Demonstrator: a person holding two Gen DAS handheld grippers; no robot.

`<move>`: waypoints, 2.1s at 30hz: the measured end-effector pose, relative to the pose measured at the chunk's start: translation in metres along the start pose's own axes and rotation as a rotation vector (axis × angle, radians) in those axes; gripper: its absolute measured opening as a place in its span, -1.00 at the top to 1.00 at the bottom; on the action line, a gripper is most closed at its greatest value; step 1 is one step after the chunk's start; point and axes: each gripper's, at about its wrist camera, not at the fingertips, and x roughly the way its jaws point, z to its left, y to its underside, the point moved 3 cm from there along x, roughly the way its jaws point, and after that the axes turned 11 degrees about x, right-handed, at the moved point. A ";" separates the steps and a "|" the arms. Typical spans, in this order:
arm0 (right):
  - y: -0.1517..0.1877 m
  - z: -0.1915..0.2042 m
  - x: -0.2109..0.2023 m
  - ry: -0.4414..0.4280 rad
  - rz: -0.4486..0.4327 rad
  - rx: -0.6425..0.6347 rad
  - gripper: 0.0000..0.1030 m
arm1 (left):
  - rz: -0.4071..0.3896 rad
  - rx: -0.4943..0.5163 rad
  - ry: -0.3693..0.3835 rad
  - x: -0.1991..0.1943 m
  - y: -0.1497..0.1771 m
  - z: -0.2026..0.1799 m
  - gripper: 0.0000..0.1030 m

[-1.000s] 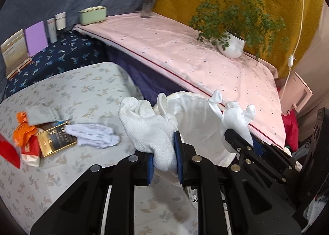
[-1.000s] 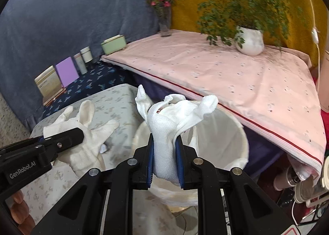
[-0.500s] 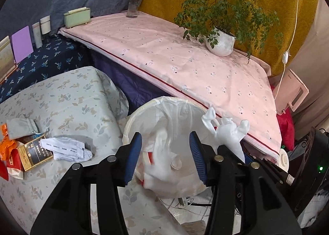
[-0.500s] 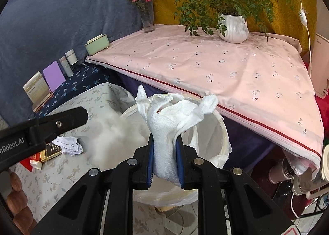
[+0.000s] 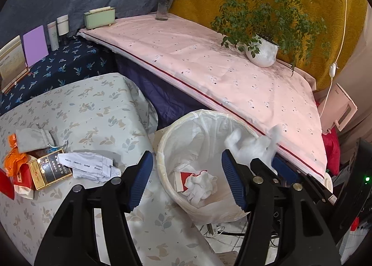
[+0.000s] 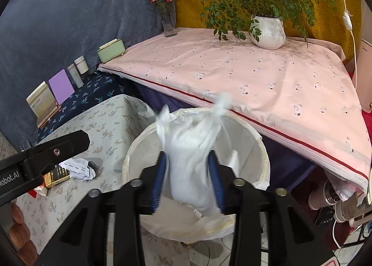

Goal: Collect trash
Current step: 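Open both grippers to drop the gloves into the bin, then move both grippers back over the remaining trash on the table, then grasp the red paper carton with the left gripper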

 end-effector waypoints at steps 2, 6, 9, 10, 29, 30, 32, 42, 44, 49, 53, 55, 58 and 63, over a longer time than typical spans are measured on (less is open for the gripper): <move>-0.001 0.003 -0.002 -0.001 -0.009 -0.002 0.04 | -0.004 -0.008 -0.008 -0.001 0.001 0.004 -0.22; -0.004 0.008 -0.007 -0.007 -0.021 -0.002 -0.04 | -0.004 -0.018 -0.015 -0.004 0.004 0.009 -0.23; -0.004 0.014 -0.012 -0.013 -0.031 -0.007 -0.12 | -0.008 -0.027 -0.022 -0.007 0.006 0.013 -0.25; -0.003 0.016 -0.013 -0.015 -0.034 -0.011 -0.14 | -0.009 -0.031 -0.024 -0.007 0.006 0.015 -0.27; 0.026 0.079 -0.026 -0.078 -0.013 -0.090 -0.30 | -0.040 -0.167 -0.138 -0.047 0.040 0.085 -0.59; 0.029 0.084 -0.026 -0.083 -0.010 -0.097 -0.30 | -0.040 -0.175 -0.147 -0.049 0.043 0.090 -0.59; 0.035 0.093 -0.026 -0.093 -0.003 -0.111 -0.30 | -0.038 -0.191 -0.164 -0.053 0.050 0.100 -0.59; 0.063 0.142 -0.024 -0.143 0.038 -0.171 -0.36 | -0.041 -0.276 -0.237 -0.076 0.078 0.152 -0.59; 0.067 0.151 -0.024 -0.150 0.041 -0.179 -0.40 | -0.041 -0.291 -0.249 -0.080 0.084 0.162 -0.59; 0.080 0.171 -0.022 -0.170 0.063 -0.191 -0.51 | -0.036 -0.334 -0.290 -0.090 0.103 0.188 -0.64; 0.090 0.184 -0.020 -0.173 0.068 -0.196 -0.59 | -0.031 -0.373 -0.347 -0.099 0.121 0.214 -0.71; 0.095 0.191 -0.019 -0.171 0.072 -0.203 -0.60 | -0.025 -0.387 -0.370 -0.102 0.129 0.225 -0.71; 0.103 0.199 -0.017 -0.169 0.074 -0.206 -0.62 | -0.012 -0.410 -0.415 -0.107 0.143 0.245 -0.72; 0.116 0.217 -0.010 -0.166 0.091 -0.228 -0.63 | 0.009 -0.440 -0.471 -0.110 0.161 0.274 -0.72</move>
